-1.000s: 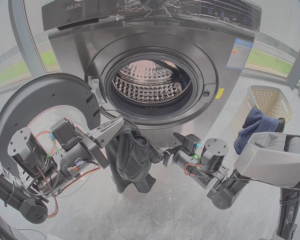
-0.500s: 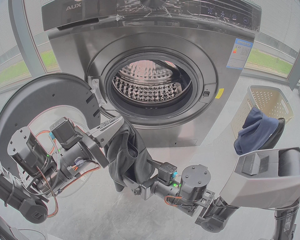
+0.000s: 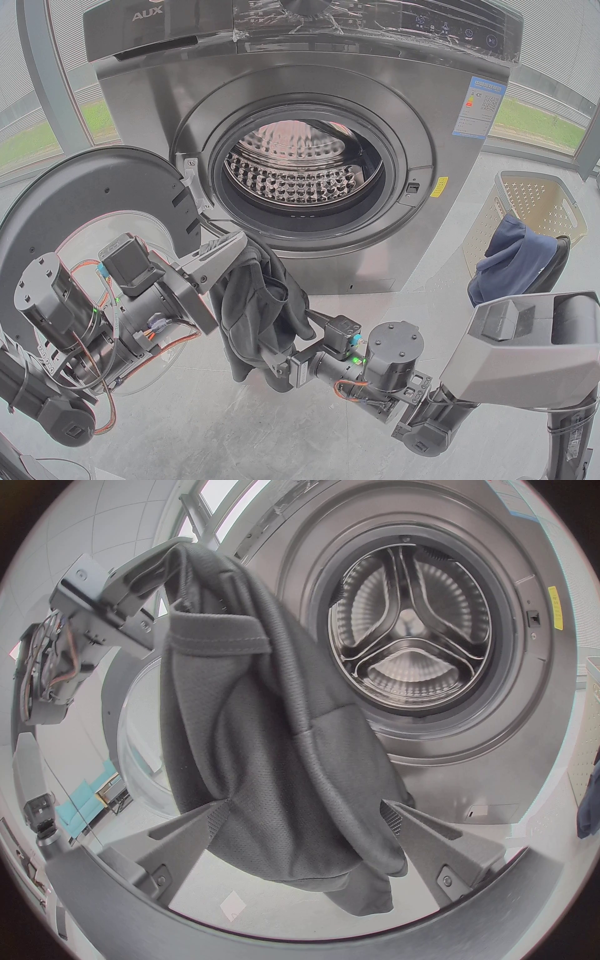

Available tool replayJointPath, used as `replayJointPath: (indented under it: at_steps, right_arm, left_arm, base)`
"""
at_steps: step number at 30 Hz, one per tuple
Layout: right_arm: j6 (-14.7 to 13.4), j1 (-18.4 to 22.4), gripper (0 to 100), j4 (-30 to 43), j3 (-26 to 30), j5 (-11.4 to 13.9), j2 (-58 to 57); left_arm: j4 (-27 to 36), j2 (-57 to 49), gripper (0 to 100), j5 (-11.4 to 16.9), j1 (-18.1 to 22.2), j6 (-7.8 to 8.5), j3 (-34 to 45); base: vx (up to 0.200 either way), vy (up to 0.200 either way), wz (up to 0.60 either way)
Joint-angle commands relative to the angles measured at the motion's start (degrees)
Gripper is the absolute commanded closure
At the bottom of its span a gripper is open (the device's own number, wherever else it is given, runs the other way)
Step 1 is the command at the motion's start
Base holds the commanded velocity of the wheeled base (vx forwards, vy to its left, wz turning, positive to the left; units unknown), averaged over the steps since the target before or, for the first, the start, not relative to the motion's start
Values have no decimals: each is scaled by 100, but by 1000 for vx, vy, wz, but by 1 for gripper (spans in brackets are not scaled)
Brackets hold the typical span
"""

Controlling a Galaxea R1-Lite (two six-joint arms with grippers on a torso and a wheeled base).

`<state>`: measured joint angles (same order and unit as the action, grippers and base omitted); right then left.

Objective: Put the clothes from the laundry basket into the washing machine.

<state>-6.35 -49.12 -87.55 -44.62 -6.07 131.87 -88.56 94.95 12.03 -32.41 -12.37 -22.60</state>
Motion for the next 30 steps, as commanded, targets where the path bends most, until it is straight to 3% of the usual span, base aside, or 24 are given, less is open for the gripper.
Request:
replayJointPath:
  at_steps: [1,21,30]
  right_arm:
    - [2,253,0,1,41,1,-135]
    - [20,658,0,10,217,27,-522]
    - [20,877,0,-60,647,62,-759]
  left_arm:
    - [-3,-3,100,1,-2,-2,10]
    - [-3,-3,100,1,-2,-2,19]
    - [-3,-3,100,1,-2,-2,1]
  base:
    - [0,0,0]
    - [0,0,0]
    - [0,0,0]
